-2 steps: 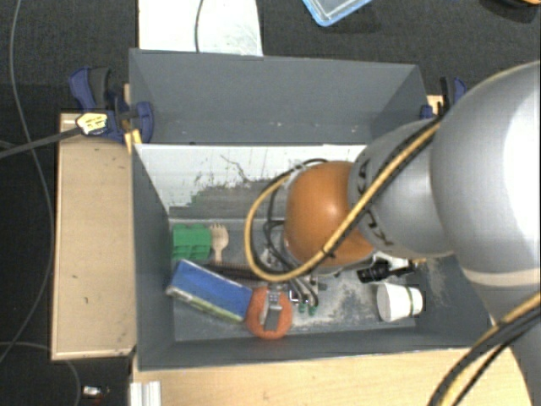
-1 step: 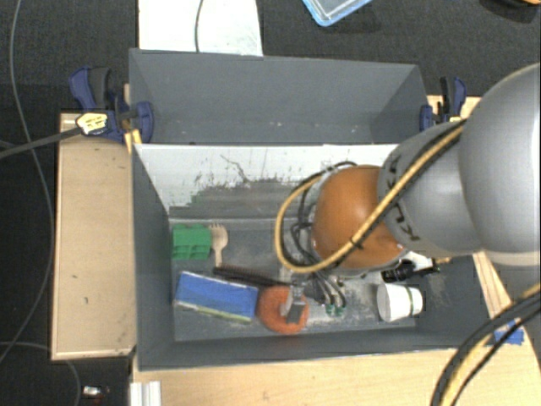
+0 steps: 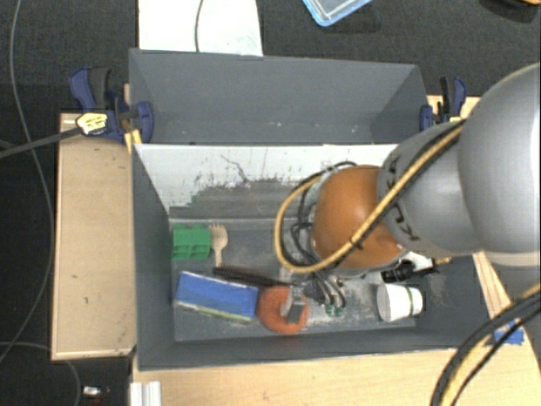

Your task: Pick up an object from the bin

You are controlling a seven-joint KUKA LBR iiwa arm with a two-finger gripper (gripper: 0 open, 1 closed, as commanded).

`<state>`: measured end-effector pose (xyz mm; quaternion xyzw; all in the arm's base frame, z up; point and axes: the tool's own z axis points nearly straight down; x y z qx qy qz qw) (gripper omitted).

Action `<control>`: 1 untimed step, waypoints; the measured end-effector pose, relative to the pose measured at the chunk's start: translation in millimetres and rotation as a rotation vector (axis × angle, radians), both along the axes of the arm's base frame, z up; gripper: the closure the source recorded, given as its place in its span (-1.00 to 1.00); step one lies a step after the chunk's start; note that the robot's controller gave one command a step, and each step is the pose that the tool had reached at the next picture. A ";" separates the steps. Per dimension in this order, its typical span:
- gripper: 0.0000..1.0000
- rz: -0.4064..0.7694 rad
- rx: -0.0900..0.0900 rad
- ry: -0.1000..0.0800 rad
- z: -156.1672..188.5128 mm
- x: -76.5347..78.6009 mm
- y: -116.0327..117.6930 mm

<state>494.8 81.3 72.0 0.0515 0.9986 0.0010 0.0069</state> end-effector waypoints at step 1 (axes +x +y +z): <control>1.00 0.024 -0.001 0.001 -0.3 -4.3 14.1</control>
Offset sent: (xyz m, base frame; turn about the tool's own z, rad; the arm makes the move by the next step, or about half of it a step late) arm -0.0059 0.0172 -0.0020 -0.0414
